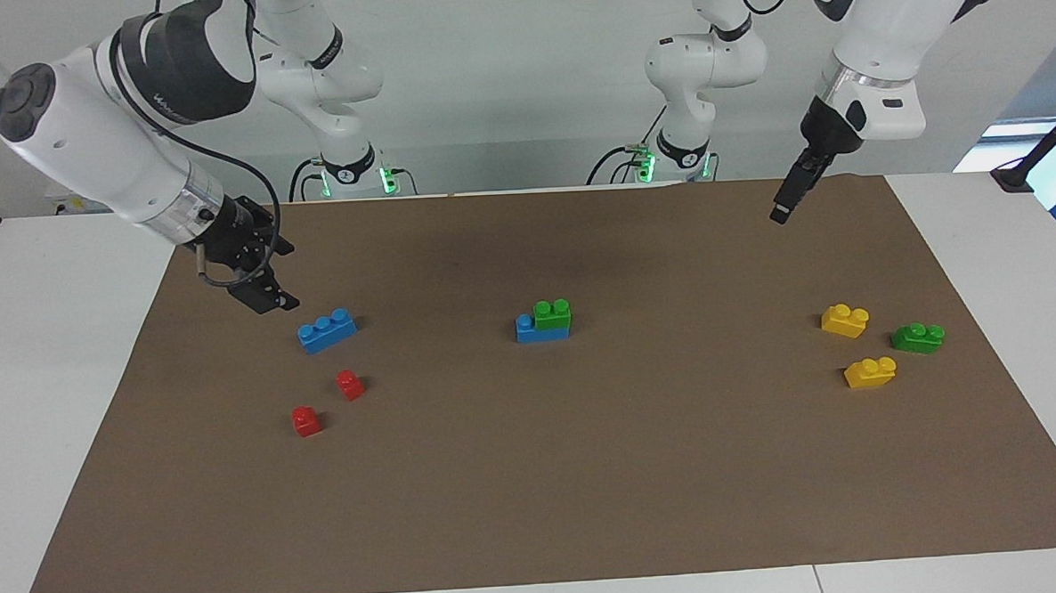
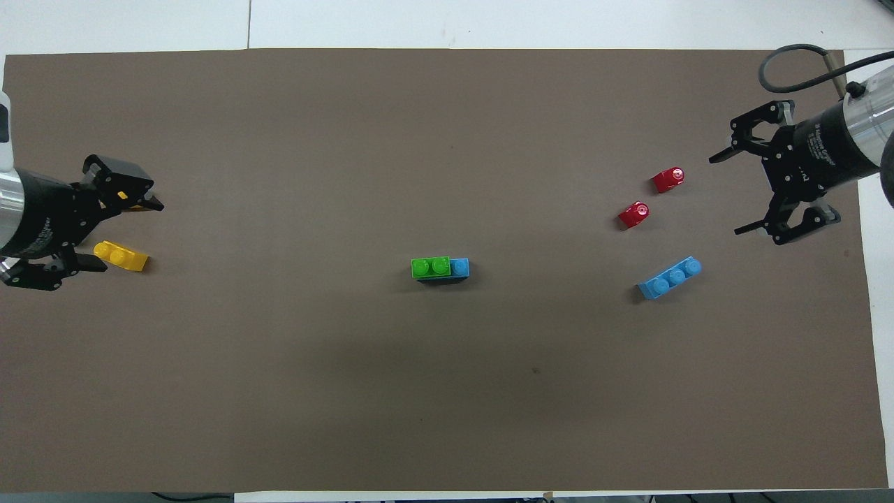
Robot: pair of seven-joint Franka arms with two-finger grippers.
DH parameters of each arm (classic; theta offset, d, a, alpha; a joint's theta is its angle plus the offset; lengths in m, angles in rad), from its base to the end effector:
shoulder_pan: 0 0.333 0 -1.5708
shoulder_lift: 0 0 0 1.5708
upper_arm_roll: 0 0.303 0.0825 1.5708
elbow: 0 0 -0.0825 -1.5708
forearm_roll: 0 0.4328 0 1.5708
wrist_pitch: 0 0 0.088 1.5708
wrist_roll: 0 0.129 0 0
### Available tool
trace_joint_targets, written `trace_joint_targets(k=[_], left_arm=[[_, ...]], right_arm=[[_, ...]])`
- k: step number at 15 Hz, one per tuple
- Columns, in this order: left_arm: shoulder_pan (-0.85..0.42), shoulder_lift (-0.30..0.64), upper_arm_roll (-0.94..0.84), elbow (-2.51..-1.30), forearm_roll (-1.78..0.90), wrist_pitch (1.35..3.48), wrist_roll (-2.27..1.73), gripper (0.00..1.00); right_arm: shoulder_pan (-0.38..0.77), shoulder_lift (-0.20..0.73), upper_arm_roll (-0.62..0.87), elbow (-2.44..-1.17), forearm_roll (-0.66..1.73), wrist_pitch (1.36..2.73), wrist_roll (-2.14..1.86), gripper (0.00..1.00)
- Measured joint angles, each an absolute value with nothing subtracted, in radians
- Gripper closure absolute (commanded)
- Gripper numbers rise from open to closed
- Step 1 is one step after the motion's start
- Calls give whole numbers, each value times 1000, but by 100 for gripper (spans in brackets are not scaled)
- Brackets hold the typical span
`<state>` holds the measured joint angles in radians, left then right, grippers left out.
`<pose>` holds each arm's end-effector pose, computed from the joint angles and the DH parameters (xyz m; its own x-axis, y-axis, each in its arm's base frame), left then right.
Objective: Remove green block with left arm and hold with right
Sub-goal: 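Move the left gripper while the right gripper moves toward the joined brick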
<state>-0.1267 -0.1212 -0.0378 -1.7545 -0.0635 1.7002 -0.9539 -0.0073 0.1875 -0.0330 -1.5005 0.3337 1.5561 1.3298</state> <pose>0.5697 -0.1030 0.5764 0.7001 0.7140 -0.0094 0.7118 -0.6968 0.0883 0.6493 0.0180 0.5141 0.1628 -0.9257 -0.3414 -0.9803 -0.1911 0.0506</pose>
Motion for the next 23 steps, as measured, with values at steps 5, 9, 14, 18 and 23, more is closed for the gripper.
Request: trace_joint_targets(k=[5,9,14,18,23], left_arm=[[-193,-144,-39,-1801,-64,1747,-1218,0],[-244,-162,-40,-1834,-64,1748,-1296,0],[-271,-180,-41,-1874,-64,1781,-1443,0],[-319,-188,-44,-1919,-64,1843,-1597,0],[-383,-186,-46,-1965,-64,1901,-1715,0]], right_arm=[[-32,237,-34,-1501,563,1595,1241,0],[-48,282,-33,-1519,715,1633,1172,0],[-38,267,-23,-1611,791,1711,1149,0],[-18,190,-22,-1750,858,1780,1120,0],[28,119,-21,-1896,972,1885,1092,0]])
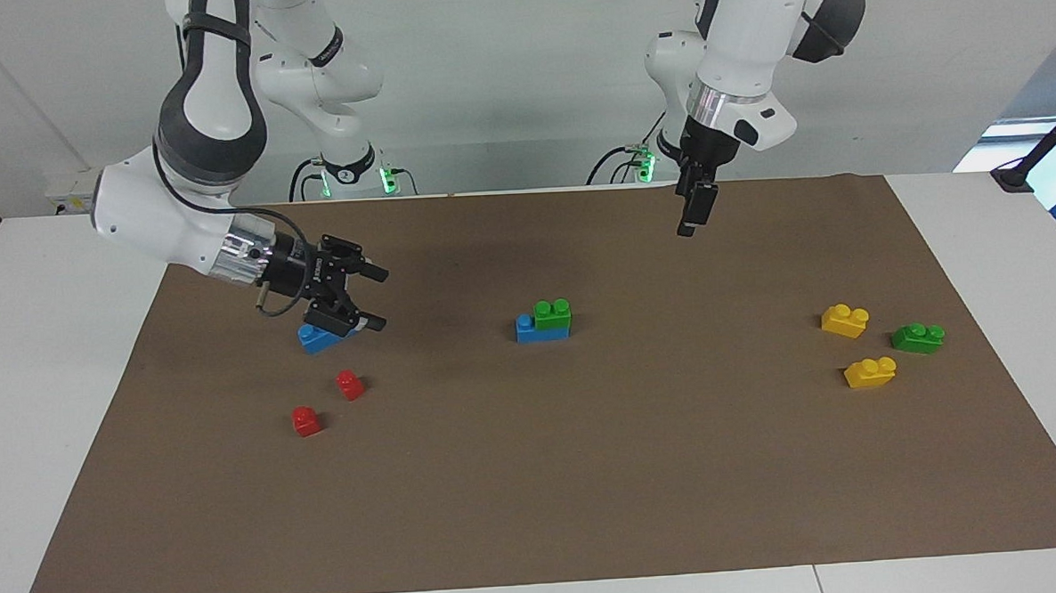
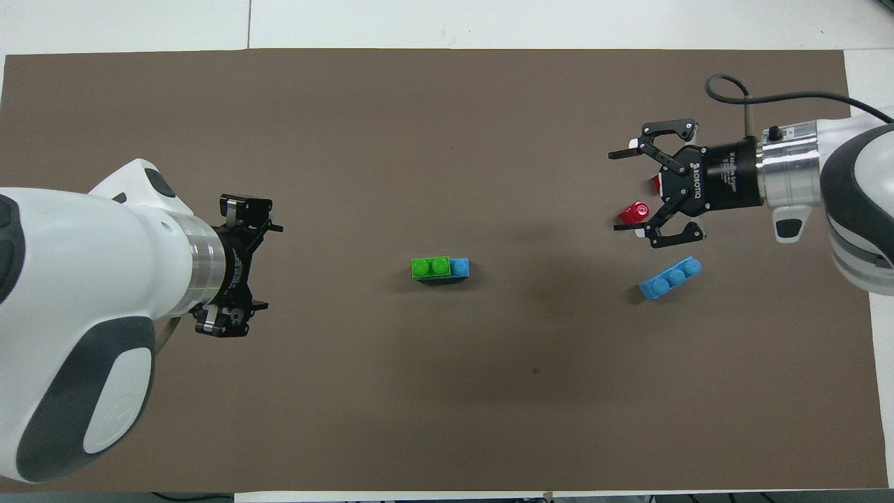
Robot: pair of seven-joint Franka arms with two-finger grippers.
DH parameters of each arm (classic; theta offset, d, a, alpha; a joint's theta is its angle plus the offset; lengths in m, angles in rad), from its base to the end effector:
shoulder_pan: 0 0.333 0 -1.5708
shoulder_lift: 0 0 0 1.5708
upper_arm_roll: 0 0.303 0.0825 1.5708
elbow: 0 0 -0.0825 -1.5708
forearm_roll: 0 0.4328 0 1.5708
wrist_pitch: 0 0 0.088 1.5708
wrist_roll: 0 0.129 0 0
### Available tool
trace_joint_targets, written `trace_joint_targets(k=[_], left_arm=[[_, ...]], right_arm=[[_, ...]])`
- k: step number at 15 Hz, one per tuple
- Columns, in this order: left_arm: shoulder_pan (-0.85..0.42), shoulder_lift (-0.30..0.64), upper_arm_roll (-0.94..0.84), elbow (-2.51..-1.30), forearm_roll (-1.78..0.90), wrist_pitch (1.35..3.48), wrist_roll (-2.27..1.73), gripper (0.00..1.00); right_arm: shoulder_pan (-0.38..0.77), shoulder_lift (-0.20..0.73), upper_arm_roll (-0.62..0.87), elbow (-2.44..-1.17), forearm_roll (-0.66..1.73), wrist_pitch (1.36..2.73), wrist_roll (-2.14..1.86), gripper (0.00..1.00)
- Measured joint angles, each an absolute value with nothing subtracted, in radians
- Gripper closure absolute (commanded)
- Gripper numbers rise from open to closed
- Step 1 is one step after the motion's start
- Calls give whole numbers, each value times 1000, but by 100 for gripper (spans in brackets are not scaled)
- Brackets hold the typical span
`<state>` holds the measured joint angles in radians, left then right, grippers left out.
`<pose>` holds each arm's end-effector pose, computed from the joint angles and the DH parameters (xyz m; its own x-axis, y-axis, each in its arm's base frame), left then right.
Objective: Remove green block with left arm and hold with right
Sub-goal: 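Move the left gripper while the right gripper moves toward the joined brick, then close the left gripper on green while the right gripper grips blue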
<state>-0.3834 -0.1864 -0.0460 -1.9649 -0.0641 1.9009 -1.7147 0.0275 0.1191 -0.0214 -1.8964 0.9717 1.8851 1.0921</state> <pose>0.5140 -0.2432 0.5202 0.2681 0.9608 -0.0710 0.9592 -0.2594 0.1124 0.6320 0.0830 0.4104 0.1186 -0.6194 -0.7761 -0.9920 -0.0396 -0.1199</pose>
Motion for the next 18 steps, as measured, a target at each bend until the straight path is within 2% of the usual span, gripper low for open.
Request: trace_joint_targets(k=[6,13,18], left_arm=[[-442,-134,-46,-1990,-62,1979,-1890,0],[-514,-18,-47,-1972,-48,2042,-2046,0],[-538,31,-47,-1958,-46,2087,-2097,0]], right_arm=[[123,112,-21,-1986,1054,2025,1051,0],[253,113,-20,-2068,1055,2030,1051,0],[293,133,-20,-2100,1085,2045,1051,0]])
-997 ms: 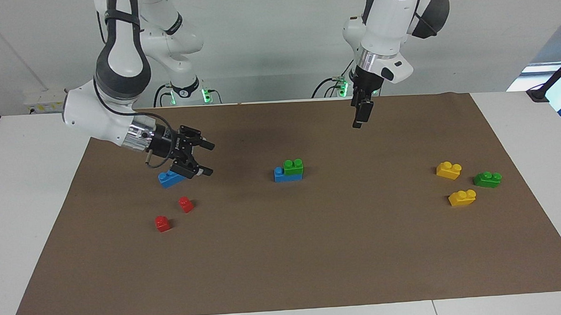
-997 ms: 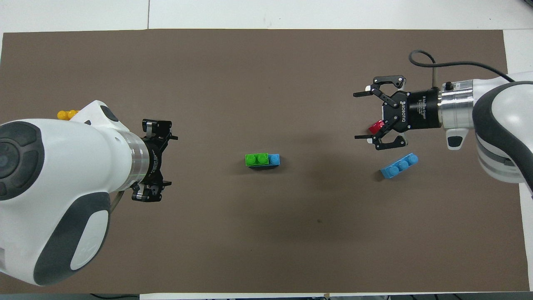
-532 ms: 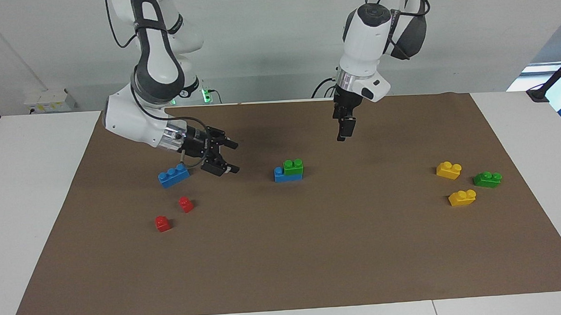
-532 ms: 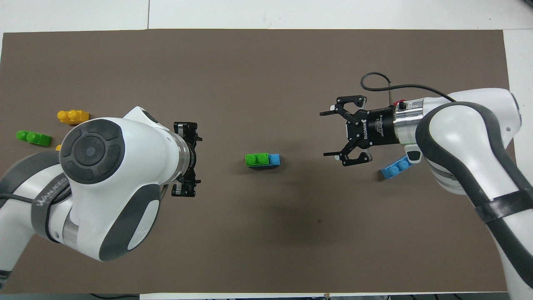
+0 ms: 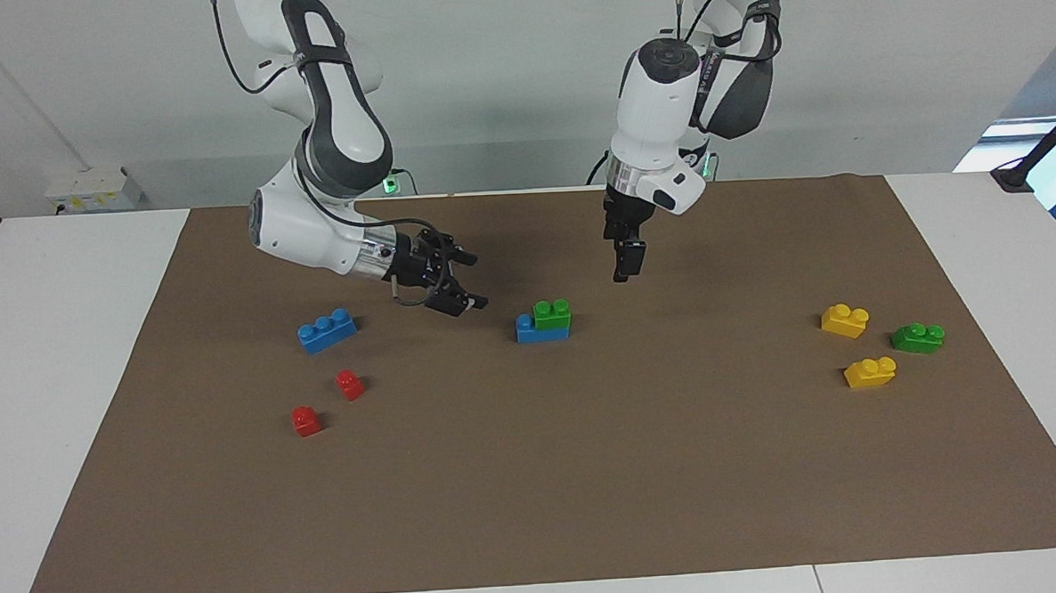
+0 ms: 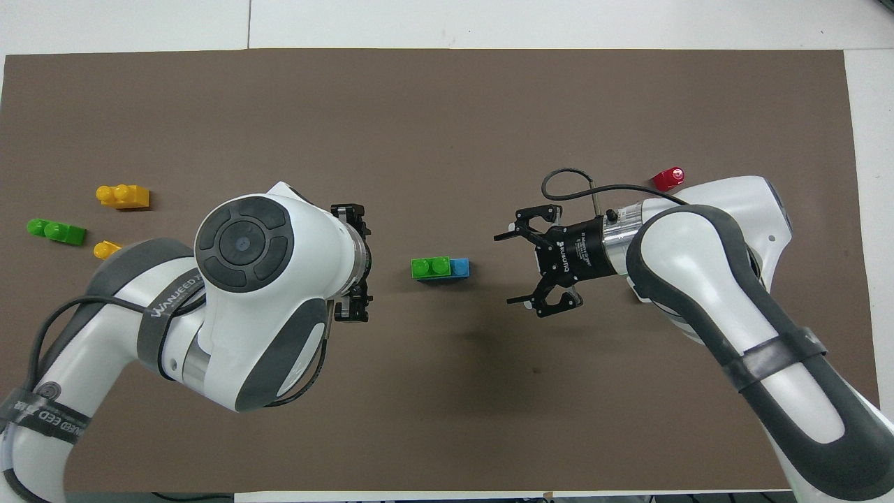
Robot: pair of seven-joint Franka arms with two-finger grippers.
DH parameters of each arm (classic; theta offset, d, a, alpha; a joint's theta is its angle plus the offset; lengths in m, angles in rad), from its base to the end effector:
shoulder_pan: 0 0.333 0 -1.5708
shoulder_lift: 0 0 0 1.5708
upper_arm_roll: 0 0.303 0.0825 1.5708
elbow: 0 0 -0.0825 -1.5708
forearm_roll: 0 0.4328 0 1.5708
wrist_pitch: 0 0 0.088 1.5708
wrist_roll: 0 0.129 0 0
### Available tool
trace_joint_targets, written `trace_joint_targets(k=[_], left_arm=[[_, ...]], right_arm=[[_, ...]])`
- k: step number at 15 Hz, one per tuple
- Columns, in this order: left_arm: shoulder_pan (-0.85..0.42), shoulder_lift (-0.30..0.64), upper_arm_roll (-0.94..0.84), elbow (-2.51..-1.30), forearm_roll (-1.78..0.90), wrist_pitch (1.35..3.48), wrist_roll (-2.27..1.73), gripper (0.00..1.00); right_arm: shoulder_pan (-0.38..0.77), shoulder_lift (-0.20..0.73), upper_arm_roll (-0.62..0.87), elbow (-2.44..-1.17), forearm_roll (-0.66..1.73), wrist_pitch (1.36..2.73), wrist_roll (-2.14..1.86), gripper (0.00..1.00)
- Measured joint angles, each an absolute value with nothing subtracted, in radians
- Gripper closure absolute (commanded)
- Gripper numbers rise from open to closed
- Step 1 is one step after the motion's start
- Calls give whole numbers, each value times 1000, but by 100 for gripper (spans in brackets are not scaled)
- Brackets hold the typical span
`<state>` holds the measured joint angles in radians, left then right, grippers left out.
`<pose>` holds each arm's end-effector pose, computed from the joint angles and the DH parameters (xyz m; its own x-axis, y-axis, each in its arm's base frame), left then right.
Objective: Remove green block with left arm and hold with right
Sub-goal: 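Close the left gripper on green while the right gripper grips blue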
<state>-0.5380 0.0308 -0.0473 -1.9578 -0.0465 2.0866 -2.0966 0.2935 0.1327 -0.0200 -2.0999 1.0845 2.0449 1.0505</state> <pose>0.5160 -0.3457 0.4134 0.0410 0.9954 -0.0869 0.9974 -0.0357 0.0622 0.5606 0.2258 0.3096 0.1093 -0.6011 -0.7917 -0.9878 -0.1549 -0.0187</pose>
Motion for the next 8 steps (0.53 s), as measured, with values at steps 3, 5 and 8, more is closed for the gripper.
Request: trace_joint_targets(k=[3,5,8], left_arm=[[-546,51,-48,-1954,-46,2112,-2127,0],[-561,60,-49,-1954,-46,2124,-2157,0],[-599,92,-49,-1954,-46,2135,-2200,0]], right_arm=[[315,167,-20,-2103,1115,2097,1016,0],[331,189,-20,-2103,1127,2130,1004,0],[336,218,-20,-2103,1175,2152,960,0]])
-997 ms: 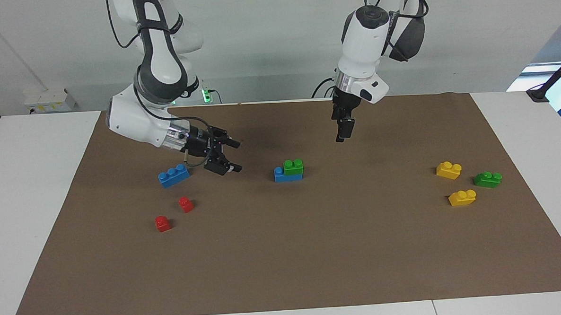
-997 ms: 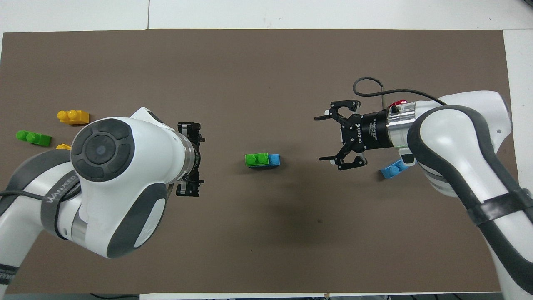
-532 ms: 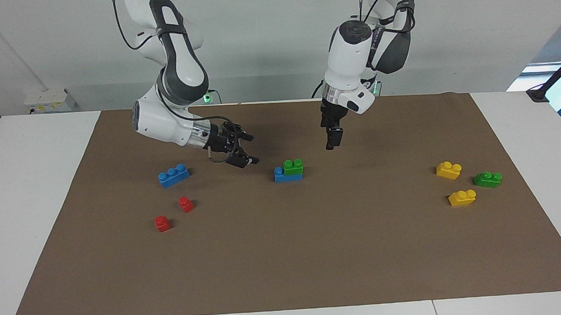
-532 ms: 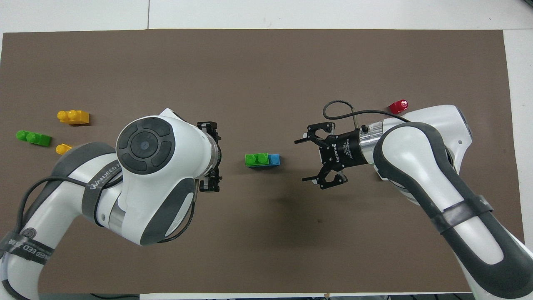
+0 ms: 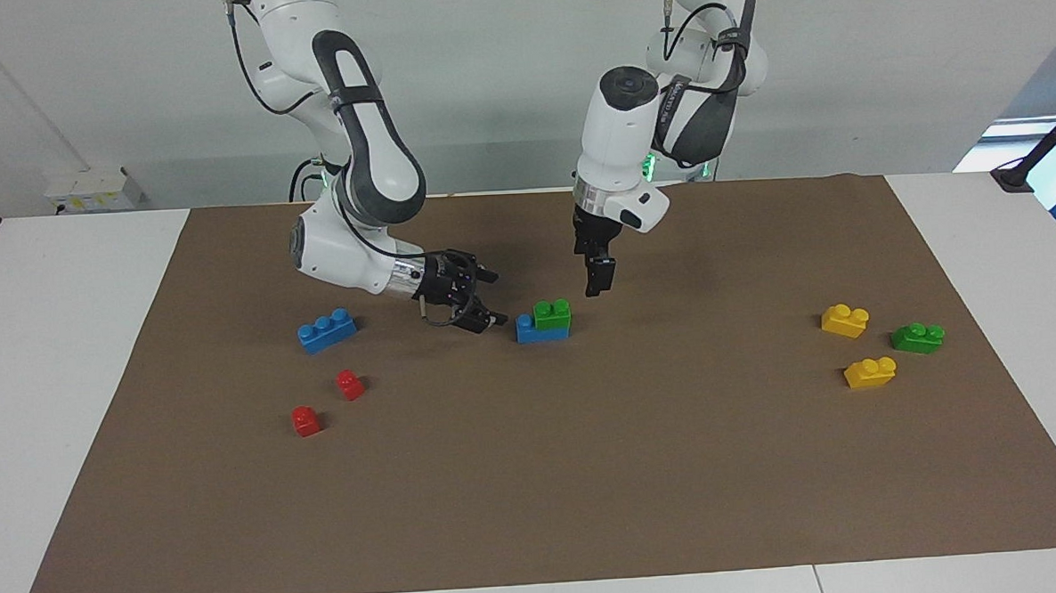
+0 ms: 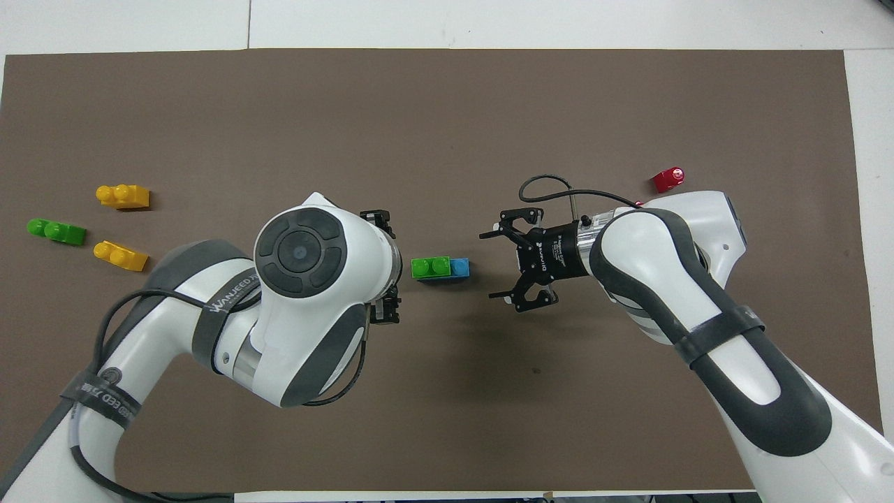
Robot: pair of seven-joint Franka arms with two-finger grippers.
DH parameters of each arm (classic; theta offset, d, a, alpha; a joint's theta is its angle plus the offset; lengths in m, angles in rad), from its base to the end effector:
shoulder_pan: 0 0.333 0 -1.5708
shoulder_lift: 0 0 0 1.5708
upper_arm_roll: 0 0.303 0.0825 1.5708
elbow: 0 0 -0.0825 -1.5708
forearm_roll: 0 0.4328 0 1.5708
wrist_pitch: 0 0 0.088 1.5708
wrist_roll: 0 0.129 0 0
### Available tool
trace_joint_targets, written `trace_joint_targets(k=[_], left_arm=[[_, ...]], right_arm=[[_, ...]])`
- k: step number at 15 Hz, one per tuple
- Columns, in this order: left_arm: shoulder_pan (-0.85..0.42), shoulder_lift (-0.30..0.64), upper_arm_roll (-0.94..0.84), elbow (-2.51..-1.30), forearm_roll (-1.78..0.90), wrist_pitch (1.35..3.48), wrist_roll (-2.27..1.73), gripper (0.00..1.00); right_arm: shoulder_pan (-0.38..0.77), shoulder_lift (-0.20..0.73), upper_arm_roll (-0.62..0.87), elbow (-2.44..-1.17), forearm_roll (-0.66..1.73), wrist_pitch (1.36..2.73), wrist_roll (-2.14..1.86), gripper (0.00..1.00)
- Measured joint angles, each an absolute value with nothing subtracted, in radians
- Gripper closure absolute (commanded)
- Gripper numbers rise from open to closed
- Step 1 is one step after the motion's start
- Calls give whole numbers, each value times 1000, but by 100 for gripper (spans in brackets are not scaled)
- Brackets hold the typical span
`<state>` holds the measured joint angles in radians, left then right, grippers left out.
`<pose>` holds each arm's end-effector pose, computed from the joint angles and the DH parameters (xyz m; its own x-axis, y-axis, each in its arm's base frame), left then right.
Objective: Remove green block with left arm and hold with right
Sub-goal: 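Close the left gripper on green while the right gripper grips blue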
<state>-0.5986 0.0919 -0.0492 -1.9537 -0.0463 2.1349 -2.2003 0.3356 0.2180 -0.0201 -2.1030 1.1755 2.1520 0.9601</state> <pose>0.5023 -0.3832 0.3822 -0.0031 0.9960 -0.0891 0.9990 0.0071 0.0448 0.5618 0.2411 0.2609 0.1113 -0.6048 -0.7885 -0.9916 -0.1200 -0.0479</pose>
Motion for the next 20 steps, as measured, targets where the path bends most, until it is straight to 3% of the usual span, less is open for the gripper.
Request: trace_joint_targets(k=[20], left_arm=[[-612,192,-46,-1942,-29,2249,-2289,0]], right_arm=[[436,351,-20,-2079,1328,2344,839,0]])
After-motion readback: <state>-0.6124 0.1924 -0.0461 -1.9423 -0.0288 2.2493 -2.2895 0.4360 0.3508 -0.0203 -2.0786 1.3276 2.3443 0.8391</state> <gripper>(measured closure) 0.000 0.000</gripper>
